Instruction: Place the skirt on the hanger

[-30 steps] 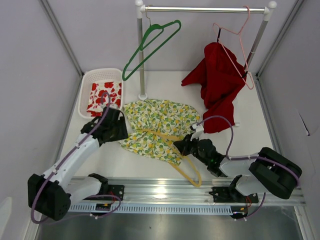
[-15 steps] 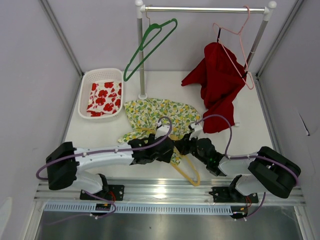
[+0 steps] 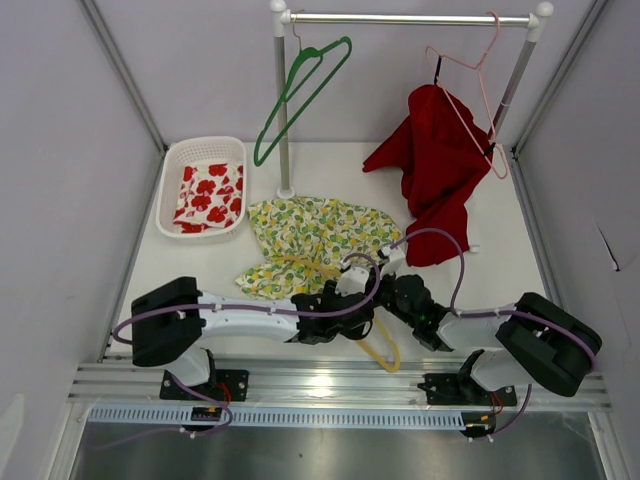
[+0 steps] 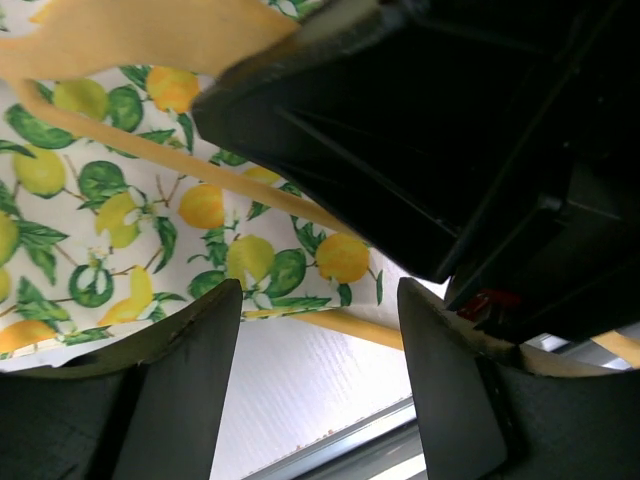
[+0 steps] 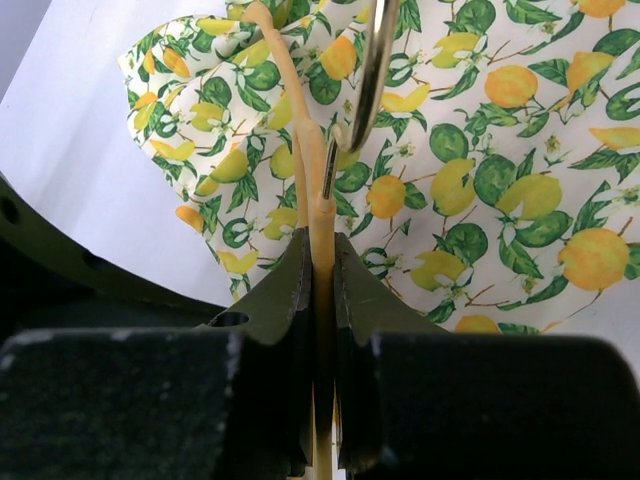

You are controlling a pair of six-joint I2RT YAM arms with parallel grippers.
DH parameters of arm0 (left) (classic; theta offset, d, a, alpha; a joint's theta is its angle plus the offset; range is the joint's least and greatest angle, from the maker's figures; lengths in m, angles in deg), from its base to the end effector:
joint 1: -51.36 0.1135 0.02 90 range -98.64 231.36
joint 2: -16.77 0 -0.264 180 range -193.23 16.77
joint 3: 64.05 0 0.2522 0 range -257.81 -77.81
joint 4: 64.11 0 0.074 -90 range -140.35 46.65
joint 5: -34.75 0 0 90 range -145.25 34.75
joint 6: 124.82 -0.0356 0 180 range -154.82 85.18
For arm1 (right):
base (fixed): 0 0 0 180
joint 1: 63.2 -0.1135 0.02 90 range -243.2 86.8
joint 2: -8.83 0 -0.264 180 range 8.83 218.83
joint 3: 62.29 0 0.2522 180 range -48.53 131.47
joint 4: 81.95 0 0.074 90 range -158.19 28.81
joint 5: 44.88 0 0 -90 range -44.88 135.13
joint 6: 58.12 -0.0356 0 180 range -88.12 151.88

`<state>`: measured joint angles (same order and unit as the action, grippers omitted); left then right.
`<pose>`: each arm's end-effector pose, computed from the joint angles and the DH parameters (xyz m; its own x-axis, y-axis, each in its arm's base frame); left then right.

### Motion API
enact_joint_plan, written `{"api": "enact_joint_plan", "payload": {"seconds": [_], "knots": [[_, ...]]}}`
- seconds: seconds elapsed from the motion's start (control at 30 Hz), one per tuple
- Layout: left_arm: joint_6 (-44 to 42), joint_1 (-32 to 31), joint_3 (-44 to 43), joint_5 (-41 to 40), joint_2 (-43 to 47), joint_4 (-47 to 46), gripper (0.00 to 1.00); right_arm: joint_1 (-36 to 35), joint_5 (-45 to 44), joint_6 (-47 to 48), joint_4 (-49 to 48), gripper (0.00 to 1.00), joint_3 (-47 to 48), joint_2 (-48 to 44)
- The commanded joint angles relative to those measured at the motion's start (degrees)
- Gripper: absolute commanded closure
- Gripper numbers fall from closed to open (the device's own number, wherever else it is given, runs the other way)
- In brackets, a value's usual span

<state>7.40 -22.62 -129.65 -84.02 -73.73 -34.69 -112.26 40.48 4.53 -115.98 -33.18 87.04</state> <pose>0.1027 -0.2956 0.1858 -0.6801 0.2343 -0.6947 0.4159 0.9036 -0.1024 0.1574 0.1771 0.1528 -0.4737 0.1527 -0.8673 -0.5450 0.7228 0.4249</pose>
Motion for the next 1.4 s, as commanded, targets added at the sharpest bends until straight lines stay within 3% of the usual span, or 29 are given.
{"api": "enact_joint_plan", "payload": {"seconds": [0.0,0.1,0.37,0.5,0.7,0.83,1.0,1.07,1.2,1.3,1.37], "knots": [[1.4,-0.7,-2.7,-1.7,-1.7,-2.4,0.32,0.8,-1.2,2.8,8.3,1.0,-0.3,1.3],[1.8,-0.7,-3.3,-1.7,-3.3,-2.0,0.34,1.2,-1.0,2.8,8.2,1.0,-0.2,1.3],[3.1,-2.3,-2.2,0.4,-5.9,-4.1,0.55,1.9,-0.5,2.6,7.7,1.0,-0.4,1.7],[4.1,-3.2,-0.4,-0.2,-5.0,-5.3,0.55,2.3,0.3,2.1,6.8,1.0,-0.8,2.0],[5.1,-3.5,4.7,-3.0,-2.7,-10.2,0.43,2.7,2.0,1.0,4.7,1.0,-0.9,3.9],[4.2,-3.9,8.1,-4.2,-0.7,-14.4,0.46,3.0,3.0,0.4,3.3,1.0,-1.4,4.8],[2.4,-4.0,6.3,-5.6,-2.7,-13.6,0.48,3.1,3.3,-0.2,2.6,1.0,-1.3,5.5],[1.5,-4.0,5.4,-5.6,-3.2,-13.4,0.55,3.2,3.2,-0.2,2.8,1.0,-1.3,5.5],[0.7,-4.0,3.6,-5.6,-3.5,-10.5,0.87,3.4,3.2,-0.2,3.1,1.0,-1.2,5.1],[-0.1,-4.0,2.4,-5.9,-1.8,-8.5,0.99,3.5,3.2,0.0,3.3,1.0,-1.1,4.8],[-1.4,-4.0,1.0,-5.5,-0.2,-5.8,1.0,3.4,2.9,0.1,3.6,1.0,-1.1,4.8]]}}
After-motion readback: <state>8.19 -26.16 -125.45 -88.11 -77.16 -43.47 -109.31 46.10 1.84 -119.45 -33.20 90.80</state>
